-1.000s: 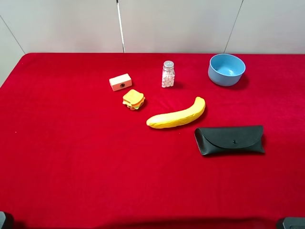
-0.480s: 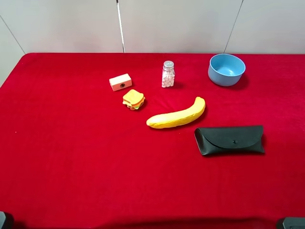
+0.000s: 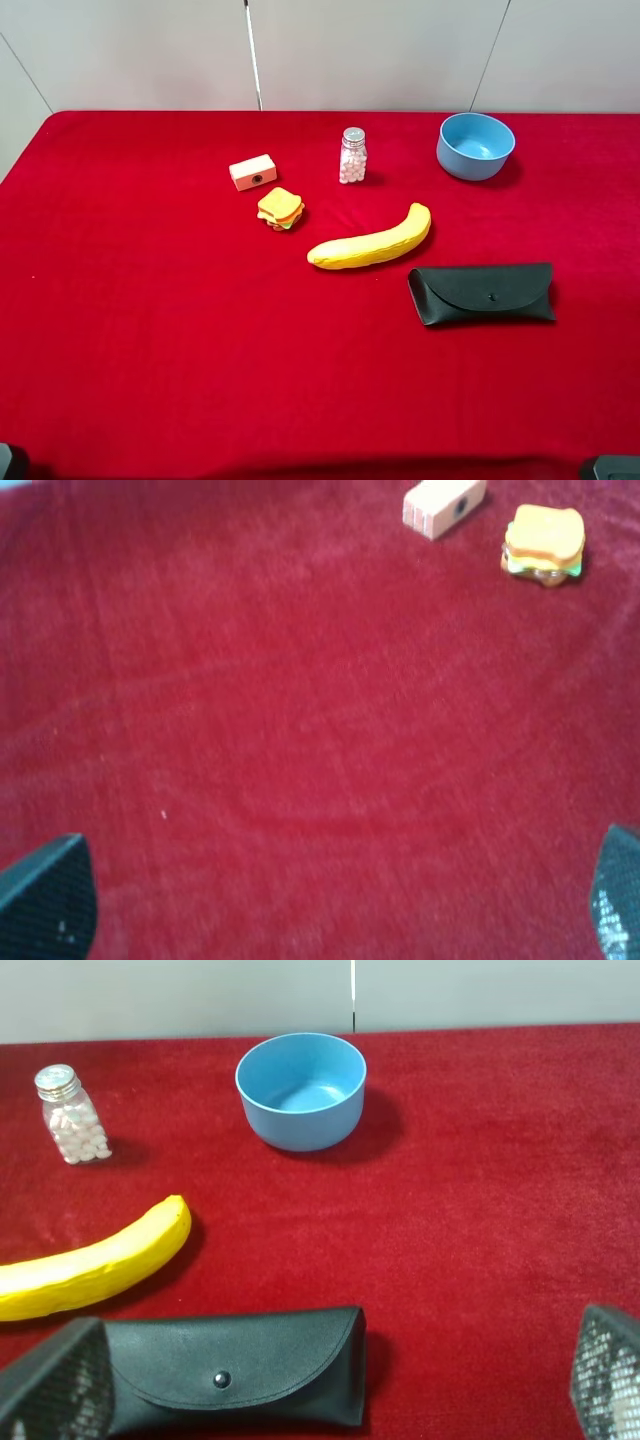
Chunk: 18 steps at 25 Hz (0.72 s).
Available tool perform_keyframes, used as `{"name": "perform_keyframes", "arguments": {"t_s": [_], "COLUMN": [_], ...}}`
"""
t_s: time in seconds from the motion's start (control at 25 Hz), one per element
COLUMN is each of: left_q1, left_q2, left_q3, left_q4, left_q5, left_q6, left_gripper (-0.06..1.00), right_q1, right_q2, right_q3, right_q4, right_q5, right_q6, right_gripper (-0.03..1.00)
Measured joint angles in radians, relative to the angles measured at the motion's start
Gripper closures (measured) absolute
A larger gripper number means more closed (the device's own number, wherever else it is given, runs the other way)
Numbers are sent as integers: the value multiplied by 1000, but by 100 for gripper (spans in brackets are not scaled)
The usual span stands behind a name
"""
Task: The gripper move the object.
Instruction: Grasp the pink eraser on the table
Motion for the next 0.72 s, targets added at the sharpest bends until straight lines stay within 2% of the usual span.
{"name": "perform_keyframes", "arguments": {"t_s": [0.36,0.6,0.72], "left_q1": [0,0,0], "left_q2": [289,489,586], "left_q3": [-6,-6,-6], "left_q4": [0,-70,-121], "left_q5": [-241,-464,-537], "left_q6": [41,137,193], "left_gripper": [-3,-3,-3], "right_q1": [0,0,0], "right_q2": [0,0,0], "right_q3": [0,0,0], "right_q4": [0,0,0], "right_q5": [0,0,0], "right_q6": [0,0,0], "right_gripper": [27,27,27]}}
